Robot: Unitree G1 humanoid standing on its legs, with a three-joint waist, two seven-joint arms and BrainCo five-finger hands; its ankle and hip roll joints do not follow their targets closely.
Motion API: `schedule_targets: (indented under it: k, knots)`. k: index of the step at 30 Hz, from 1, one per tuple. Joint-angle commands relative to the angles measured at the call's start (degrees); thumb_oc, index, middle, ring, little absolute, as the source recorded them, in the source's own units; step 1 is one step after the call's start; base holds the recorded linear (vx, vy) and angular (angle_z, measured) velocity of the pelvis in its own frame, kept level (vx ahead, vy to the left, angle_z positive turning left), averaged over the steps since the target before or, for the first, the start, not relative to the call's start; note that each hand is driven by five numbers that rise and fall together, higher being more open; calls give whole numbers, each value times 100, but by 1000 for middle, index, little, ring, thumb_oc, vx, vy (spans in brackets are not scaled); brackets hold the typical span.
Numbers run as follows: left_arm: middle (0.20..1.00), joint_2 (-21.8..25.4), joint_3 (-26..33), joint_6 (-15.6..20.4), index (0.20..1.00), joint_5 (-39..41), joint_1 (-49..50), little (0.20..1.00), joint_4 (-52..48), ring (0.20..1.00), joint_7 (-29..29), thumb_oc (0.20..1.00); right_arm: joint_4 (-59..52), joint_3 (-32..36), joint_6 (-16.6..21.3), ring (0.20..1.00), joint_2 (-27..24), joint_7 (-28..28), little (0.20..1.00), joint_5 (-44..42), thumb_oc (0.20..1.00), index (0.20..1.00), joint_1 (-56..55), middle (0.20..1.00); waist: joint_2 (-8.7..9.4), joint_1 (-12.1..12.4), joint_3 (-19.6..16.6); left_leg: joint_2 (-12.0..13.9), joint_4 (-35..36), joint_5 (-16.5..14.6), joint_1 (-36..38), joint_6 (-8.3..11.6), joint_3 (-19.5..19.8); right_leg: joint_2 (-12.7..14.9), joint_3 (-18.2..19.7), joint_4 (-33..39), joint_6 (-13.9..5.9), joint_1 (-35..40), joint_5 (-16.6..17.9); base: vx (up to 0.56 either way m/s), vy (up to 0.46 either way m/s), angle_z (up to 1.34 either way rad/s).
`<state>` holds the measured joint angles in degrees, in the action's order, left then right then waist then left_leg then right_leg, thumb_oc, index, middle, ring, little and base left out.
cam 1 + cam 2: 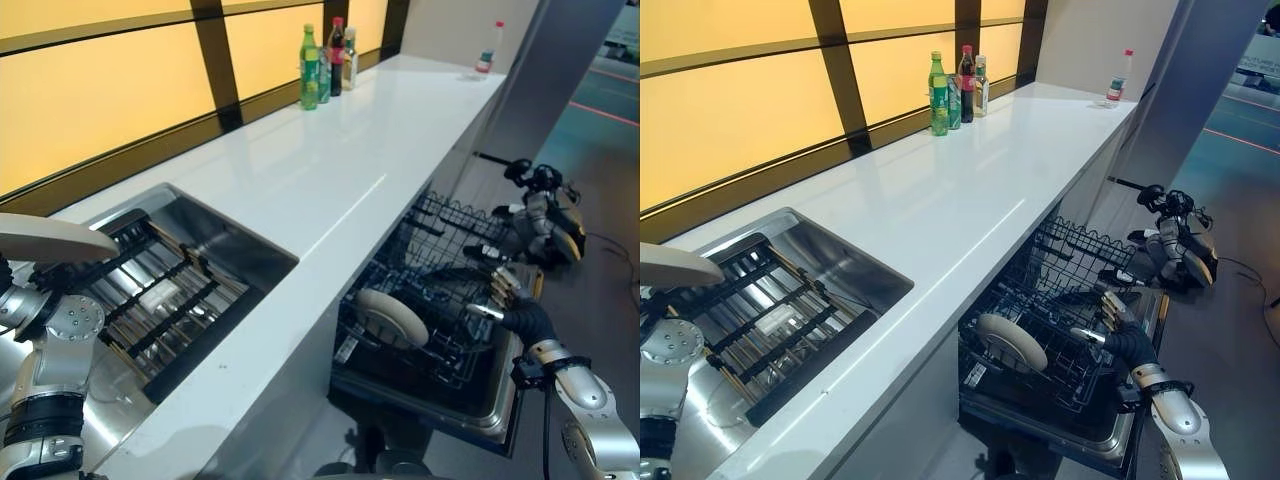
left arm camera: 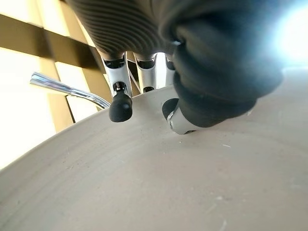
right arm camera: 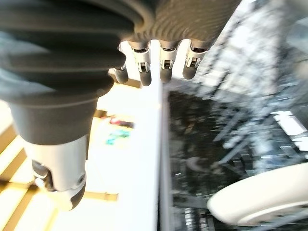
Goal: Pick up plates and place into dishwasher.
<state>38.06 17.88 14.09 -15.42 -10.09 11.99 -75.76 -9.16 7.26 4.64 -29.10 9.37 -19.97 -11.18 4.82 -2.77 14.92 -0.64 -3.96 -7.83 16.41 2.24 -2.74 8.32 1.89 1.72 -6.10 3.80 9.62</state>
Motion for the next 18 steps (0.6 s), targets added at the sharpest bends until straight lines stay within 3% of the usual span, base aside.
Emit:
schedule_targets:
  k: [1,3,9,18]
  knots:
    - [200,-77,84,422,200,354,-60,200,-422,200,320,200,-677,8,683,1000,-126,32,1000,-314,1000,1000,586,1000,-256,47,-397,-221,369,661,-692,-244,478,143,-64,-371,-476,-87,-335,-111,-9,1]
    - [200,-228,-14,497,200,564,-108,200,-642,200,616,200,-860,-81,740,1000,-93,95,1000,-387,1000,1000,812,1000,-283,102,-469,-217,442,687,-672,-235,512,130,-108,-340,-451,-37,-363,-129,-9,4]
    - [200,-657,-464,305,200,1130,-493,200,-1197,200,1281,200,-1309,-558,220,1000,118,158,1000,-431,1000,1000,1643,1000,-349,261,-753,-161,637,762,-613,-193,569,85,-254,-218,-354,129,-469,-123,-12,9]
    - [200,-1324,-1221,-86,200,1671,-883,200,-1814,200,1649,200,-1477,-1530,-333,1000,511,363,1000,-415,1000,1000,2540,1000,-328,450,-1036,-97,824,851,-633,-138,686,5,-534,-29,-228,328,-587,-129,-61,15]
